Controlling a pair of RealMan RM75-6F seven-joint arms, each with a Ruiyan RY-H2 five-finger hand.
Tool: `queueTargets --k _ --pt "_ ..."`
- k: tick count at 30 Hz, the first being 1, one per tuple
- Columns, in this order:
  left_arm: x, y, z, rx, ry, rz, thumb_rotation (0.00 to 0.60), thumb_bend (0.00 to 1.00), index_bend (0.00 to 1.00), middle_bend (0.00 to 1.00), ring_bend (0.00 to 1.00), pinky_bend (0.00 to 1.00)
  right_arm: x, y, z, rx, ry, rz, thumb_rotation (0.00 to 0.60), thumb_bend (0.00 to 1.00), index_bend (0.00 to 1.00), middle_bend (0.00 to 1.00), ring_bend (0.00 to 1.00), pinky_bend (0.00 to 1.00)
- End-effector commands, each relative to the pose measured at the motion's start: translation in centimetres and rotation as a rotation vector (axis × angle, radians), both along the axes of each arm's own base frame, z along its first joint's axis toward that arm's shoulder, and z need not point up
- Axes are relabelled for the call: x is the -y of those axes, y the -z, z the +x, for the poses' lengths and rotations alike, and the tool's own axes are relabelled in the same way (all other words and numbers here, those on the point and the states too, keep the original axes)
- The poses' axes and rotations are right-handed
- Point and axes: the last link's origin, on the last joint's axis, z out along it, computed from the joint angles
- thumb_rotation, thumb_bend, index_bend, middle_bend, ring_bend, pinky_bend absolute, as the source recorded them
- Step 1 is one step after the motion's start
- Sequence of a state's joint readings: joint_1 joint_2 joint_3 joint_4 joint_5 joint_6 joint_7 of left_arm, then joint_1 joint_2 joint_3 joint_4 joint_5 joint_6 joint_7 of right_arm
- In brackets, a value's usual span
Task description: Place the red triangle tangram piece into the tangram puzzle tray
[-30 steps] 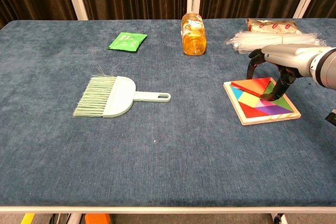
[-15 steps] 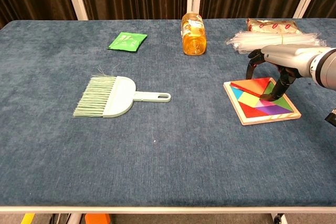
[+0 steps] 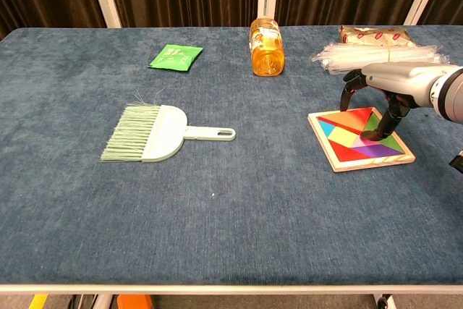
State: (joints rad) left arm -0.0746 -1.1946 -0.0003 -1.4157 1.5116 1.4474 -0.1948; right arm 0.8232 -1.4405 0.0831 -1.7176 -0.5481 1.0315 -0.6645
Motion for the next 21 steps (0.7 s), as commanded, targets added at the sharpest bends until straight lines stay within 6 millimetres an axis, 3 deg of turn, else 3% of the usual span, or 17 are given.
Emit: queueTargets --k 1,14,21 --pt "0.0 0.0 0.0 0.001 -0.001 0.000 0.600 0.00 0.16 0.09 0.02 0.12 0.0 0.0 -0.1 -0.001 0.002 0.002 0.600 0.19 0.26 0.00 0.00 0.00" --pt "0.0 0.1 0.0 0.001 0.002 -0.003 0.600 0.00 0.16 0.09 0.02 0.12 -0.4 -1.9 0.2 0.063 -0.025 -0.066 0.600 0.19 0.22 0.00 0.00 0.00" --pt "0.0 0.1 0.1 -0.002 0.002 -0.004 0.600 0.00 0.16 0.09 0.02 0.12 -0.5 -2.4 -0.8 0.050 -0.036 -0.100 0.600 0.19 0.00 0.00 0.00 0.00"
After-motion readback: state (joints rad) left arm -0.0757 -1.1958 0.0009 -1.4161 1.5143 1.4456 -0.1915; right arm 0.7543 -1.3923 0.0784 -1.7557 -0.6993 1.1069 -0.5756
